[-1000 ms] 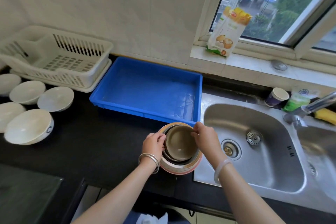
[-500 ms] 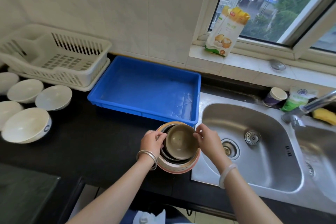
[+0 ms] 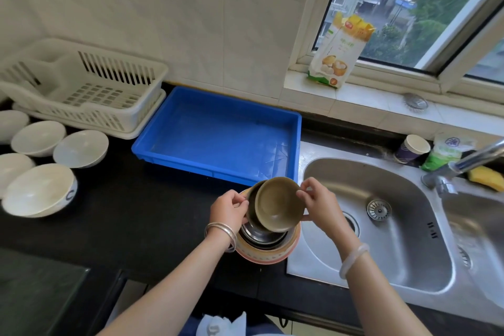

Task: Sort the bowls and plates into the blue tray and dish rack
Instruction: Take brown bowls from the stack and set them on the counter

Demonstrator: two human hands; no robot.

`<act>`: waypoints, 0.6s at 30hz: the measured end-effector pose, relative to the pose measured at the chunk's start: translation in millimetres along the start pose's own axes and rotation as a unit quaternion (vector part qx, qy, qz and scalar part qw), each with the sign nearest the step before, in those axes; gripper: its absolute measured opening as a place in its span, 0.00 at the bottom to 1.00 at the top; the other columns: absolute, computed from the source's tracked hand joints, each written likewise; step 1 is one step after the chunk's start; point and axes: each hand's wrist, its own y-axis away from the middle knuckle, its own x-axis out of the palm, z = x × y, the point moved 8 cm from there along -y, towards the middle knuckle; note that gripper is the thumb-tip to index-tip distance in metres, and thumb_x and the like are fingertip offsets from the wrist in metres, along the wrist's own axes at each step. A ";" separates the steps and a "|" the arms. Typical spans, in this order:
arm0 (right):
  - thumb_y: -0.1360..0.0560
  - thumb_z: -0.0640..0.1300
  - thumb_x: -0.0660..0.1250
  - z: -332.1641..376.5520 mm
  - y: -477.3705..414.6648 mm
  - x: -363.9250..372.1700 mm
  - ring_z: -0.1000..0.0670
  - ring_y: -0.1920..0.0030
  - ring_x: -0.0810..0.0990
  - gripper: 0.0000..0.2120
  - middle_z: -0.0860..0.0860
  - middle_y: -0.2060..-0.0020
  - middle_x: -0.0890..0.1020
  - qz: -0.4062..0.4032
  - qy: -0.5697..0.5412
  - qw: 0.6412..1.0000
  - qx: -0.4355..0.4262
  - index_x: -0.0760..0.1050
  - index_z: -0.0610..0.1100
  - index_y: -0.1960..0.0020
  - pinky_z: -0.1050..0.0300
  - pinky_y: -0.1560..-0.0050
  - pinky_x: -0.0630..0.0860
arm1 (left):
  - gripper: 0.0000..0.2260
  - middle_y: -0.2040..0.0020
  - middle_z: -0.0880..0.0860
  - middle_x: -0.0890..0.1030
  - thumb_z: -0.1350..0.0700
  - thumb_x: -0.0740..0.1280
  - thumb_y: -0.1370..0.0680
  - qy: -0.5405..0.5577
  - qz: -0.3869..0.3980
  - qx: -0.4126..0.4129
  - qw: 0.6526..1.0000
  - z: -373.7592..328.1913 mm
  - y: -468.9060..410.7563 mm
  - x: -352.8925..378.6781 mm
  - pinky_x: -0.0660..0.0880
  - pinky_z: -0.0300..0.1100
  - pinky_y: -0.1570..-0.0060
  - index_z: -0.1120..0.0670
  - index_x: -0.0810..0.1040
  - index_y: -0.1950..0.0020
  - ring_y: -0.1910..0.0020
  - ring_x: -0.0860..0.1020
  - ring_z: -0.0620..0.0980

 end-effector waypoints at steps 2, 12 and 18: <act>0.22 0.39 0.64 10.7 -1.4 -3.5 0.47 0.62 0.78 0.09 0.47 0.63 0.80 -0.008 -0.028 1.000 -0.010 0.71 0.48 0.60 0.54 0.70 0.82 | 0.02 0.56 0.50 0.80 0.62 0.66 0.25 0.028 -0.011 -0.013 0.999 -2.1 -0.5 -9.1 0.79 0.33 0.68 0.60 0.76 0.57 0.57 0.81 0.47; 0.24 0.41 0.66 75.7 -18.6 45.1 0.47 0.65 0.79 0.05 0.47 0.64 0.80 0.025 -0.056 0.997 -0.041 0.73 0.46 0.59 0.52 0.69 0.81 | 0.03 0.57 0.56 0.81 0.62 0.66 0.25 0.092 -0.089 -0.070 0.989 9.5 -10.2 -94.4 0.78 0.36 0.69 0.57 0.76 0.59 0.56 0.82 0.50; 0.24 0.38 0.64 105.4 -40.9 118.7 0.49 0.67 0.78 0.08 0.45 0.60 0.79 0.062 -0.084 0.994 -0.024 0.72 0.47 0.61 0.63 0.76 0.77 | 0.03 0.58 0.57 0.80 0.64 0.66 0.25 0.167 -0.180 -0.126 0.961 51.3 -7.2 -171.4 0.80 0.39 0.68 0.60 0.75 0.59 0.58 0.81 0.51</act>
